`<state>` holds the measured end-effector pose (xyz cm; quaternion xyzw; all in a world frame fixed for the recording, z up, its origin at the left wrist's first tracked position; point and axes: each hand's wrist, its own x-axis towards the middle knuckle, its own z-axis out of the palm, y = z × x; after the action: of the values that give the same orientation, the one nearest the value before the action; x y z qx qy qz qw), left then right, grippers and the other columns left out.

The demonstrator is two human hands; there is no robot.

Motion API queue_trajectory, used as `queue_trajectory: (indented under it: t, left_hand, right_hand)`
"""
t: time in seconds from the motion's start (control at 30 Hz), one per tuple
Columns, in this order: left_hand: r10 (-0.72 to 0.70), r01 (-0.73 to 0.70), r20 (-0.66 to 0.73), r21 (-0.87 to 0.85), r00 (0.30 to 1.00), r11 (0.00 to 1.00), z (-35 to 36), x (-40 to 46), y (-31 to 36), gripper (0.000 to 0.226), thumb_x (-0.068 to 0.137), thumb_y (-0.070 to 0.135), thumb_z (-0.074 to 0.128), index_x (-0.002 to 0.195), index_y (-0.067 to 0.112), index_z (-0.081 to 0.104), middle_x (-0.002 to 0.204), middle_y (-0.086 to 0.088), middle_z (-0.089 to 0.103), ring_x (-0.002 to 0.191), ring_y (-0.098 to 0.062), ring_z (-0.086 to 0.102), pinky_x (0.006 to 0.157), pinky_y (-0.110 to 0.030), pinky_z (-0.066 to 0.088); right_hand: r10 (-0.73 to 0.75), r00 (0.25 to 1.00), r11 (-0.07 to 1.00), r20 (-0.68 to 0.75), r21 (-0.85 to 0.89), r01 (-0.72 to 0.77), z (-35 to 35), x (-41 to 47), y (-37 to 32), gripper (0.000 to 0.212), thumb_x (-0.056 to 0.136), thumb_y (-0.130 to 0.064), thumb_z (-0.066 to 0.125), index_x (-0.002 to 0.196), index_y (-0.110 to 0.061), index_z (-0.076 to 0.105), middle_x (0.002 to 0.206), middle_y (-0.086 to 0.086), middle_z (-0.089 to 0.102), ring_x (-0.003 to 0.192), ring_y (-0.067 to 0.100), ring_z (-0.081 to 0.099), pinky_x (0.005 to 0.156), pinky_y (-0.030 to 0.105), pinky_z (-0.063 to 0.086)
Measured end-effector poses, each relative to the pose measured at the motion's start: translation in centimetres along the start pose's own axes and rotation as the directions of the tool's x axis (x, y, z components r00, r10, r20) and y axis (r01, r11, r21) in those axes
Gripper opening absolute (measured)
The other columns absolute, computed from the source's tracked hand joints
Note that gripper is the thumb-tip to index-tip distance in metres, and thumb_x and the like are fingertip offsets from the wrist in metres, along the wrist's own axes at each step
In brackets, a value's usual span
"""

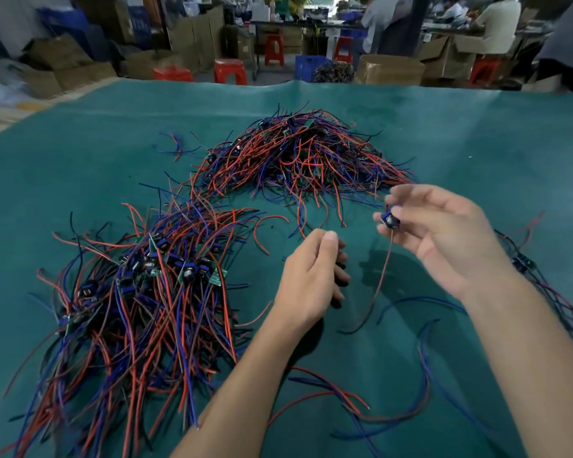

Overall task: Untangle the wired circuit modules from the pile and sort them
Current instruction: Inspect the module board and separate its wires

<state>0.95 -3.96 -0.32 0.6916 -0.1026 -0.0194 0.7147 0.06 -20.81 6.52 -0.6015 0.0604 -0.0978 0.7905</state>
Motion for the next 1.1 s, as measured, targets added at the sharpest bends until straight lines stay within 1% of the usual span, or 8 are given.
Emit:
queue_trajectory:
  t: [0.17, 0.33, 0.53, 0.73, 0.83, 0.9, 1.0, 1.1]
  left_hand:
    - [-0.002, -0.009, 0.134, 0.077, 0.991, 0.997, 0.0, -0.3, 0.2, 0.035, 0.097, 0.043, 0.042, 0.094, 0.017, 0.065, 0.080, -0.007, 0.072, 0.062, -0.028, 0.066, 0.051, -0.034, 0.050]
    - [0.020, -0.032, 0.177, 0.066, 0.984, 0.997, -0.3, -0.3, 0.5, 0.030, 0.104, 0.034, 0.049, 0.103, 0.009, 0.066, 0.083, -0.015, 0.073, 0.061, -0.020, 0.066, 0.050, -0.027, 0.047]
    - [-0.011, 0.024, 0.148, -0.082, 0.989, 0.996, -0.5, -0.3, 0.6, 0.012, 0.099, 0.008, 0.058, 0.105, 0.003, 0.066, 0.072, -0.004, 0.068, 0.056, -0.011, 0.058, 0.049, -0.018, 0.044]
    - [0.024, -0.023, 0.019, -0.041, 1.000, 0.999, -0.2, -0.2, 0.3, 0.005, 0.094, 0.011, 0.067, 0.089, 0.013, 0.066, 0.069, -0.002, 0.063, 0.059, -0.014, 0.057, 0.051, -0.023, 0.049]
    - [0.026, -0.028, -0.038, -0.041, 0.999, 0.999, -0.4, 0.0, 0.3, 0.010, 0.095, 0.016, 0.066, 0.090, 0.008, 0.063, 0.071, -0.004, 0.063, 0.062, -0.015, 0.059, 0.052, -0.024, 0.050]
    - [0.016, -0.019, -0.068, -0.053, 0.998, 0.998, -0.4, 0.1, 0.2, 0.016, 0.097, 0.015, 0.063, 0.096, 0.000, 0.061, 0.075, -0.007, 0.065, 0.062, -0.012, 0.062, 0.053, -0.023, 0.051]
    - [0.013, -0.019, -0.120, -0.054, 0.993, 0.998, -0.5, 0.2, 0.3, 0.017, 0.098, 0.015, 0.060, 0.098, -0.003, 0.061, 0.077, -0.009, 0.065, 0.057, -0.010, 0.059, 0.053, -0.021, 0.050]
    - [-0.009, -0.001, -0.120, -0.086, 0.993, 0.996, -0.6, 0.2, 0.4, 0.016, 0.099, 0.014, 0.060, 0.098, -0.001, 0.062, 0.071, -0.003, 0.066, 0.055, -0.006, 0.057, 0.052, -0.017, 0.048]
  right_hand:
    - [0.043, 0.997, 0.981, 0.064, 0.187, -0.055, 1.3, -2.4, 2.3, 0.025, 0.078, 0.011, 0.064, 0.099, -0.002, 0.065, 0.102, 0.015, 0.063, 0.093, 0.028, 0.076, 0.074, 0.033, 0.063]
    - [-0.061, 0.998, 0.998, -0.011, -0.017, 0.061, 2.6, -2.9, 4.7, 0.028, 0.086, 0.020, 0.062, 0.080, -0.007, 0.067, 0.089, 0.007, 0.075, 0.092, 0.022, 0.073, 0.082, 0.034, 0.060]
    - [-0.180, 0.984, 0.958, -0.006, -0.228, 0.174, 2.0, -2.4, 5.1, 0.037, 0.085, 0.010, 0.070, 0.073, -0.024, 0.077, 0.092, 0.005, 0.079, 0.091, 0.016, 0.074, 0.085, 0.027, 0.056]
    - [-0.263, 0.963, 0.751, -0.056, -0.638, 0.168, 1.7, -2.4, 5.2, 0.013, 0.086, -0.018, 0.076, 0.076, -0.026, 0.074, 0.067, -0.010, 0.072, 0.062, 0.005, 0.064, 0.064, 0.023, 0.046]
    - [-0.277, 0.960, 0.577, 0.049, -0.790, 0.207, 1.4, -2.7, 4.7, 0.019, 0.090, -0.038, 0.070, 0.075, -0.028, 0.075, 0.055, 0.004, 0.060, 0.056, 0.020, 0.054, 0.059, 0.033, 0.044]
    - [-0.208, 0.969, 0.531, 0.130, -0.817, 0.224, 1.3, -2.8, 4.1, 0.021, 0.092, -0.044, 0.067, 0.081, -0.030, 0.076, 0.054, 0.010, 0.055, 0.053, 0.021, 0.048, 0.057, 0.033, 0.043]
    - [0.072, 0.962, 0.700, 0.262, -0.701, 0.138, 1.0, -3.3, 3.0, 0.011, 0.095, -0.038, 0.068, 0.091, -0.039, 0.079, 0.043, 0.007, 0.056, 0.035, 0.006, 0.042, 0.045, 0.014, 0.035]
    - [0.261, 0.887, 0.788, 0.380, -0.615, 0.031, 0.8, -3.6, 2.6, 0.015, 0.097, -0.032, 0.068, 0.094, -0.026, 0.081, 0.042, 0.009, 0.057, 0.029, 0.002, 0.039, 0.043, 0.003, 0.036]
